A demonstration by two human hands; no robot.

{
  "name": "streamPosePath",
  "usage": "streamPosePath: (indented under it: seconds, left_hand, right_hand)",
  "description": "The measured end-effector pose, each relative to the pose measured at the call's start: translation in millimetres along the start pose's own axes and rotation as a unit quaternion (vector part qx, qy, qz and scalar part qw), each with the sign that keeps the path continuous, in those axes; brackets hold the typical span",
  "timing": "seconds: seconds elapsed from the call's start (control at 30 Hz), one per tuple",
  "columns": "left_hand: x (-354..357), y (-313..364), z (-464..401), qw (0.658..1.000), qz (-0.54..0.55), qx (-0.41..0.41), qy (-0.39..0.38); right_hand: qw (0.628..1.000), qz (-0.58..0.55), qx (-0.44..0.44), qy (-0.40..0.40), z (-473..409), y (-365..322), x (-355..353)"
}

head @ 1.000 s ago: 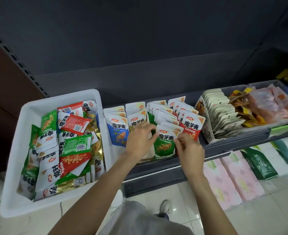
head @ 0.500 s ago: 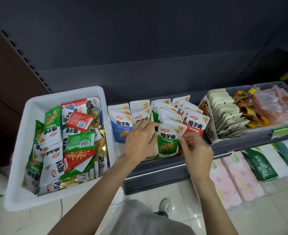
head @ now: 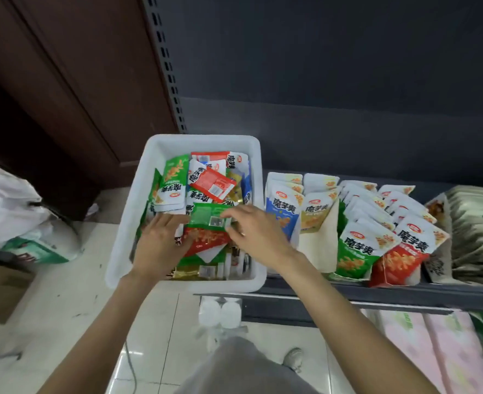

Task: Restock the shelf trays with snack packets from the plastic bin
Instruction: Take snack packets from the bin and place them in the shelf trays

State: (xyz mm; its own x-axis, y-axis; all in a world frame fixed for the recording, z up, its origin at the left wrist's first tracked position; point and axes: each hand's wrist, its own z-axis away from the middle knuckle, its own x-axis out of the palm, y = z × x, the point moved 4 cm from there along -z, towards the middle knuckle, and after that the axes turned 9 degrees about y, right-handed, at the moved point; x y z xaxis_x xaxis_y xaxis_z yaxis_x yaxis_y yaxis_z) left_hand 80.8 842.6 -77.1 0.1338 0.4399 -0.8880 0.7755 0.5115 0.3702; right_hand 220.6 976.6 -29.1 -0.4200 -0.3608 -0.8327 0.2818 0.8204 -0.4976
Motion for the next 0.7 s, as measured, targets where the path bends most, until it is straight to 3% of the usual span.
streamPosePath:
  seconds: [0.1,0.2,0.3,0.5,0.6,0.7]
  left_hand:
    - [6.6,-10.2,3.0,0.997,-0.01,-0.027,-0.078]
    - [12.0,-12.5,4.8,0.994,-0.023,-0.038,-0.101]
    - [14.1,-13.1,4.5,0.992,-0.053,-0.043,-0.105]
    - [14.8,-11.0,2.8,0.99,-0.079,-0.048,-0.106]
    - [8.1,-14.1,0.4,0.992,0.032,-0.11,-0.05]
    - [-6.8,-8.6,0.8,0.94,0.255,-0.219,0.056]
  right_hand:
    - [0.994,0.046,-0.039,-0.096,-32.3,-6.7,48.9]
    - [0.979,0.134,-0.044,-0.15,-49.0,-4.0,76.8]
    - [0.965,0.206,-0.053,-0.156,-49.7,-8.2,78.8]
    - [0.908,0.307,-0.192,-0.209,-27.0,-33.3,68.0]
    - [0.931,0.295,-0.147,-0.159,-27.5,-36.4,42.8]
    - [0.974,0.226,-0.028,0.003,-22.5,-22.8,11.9]
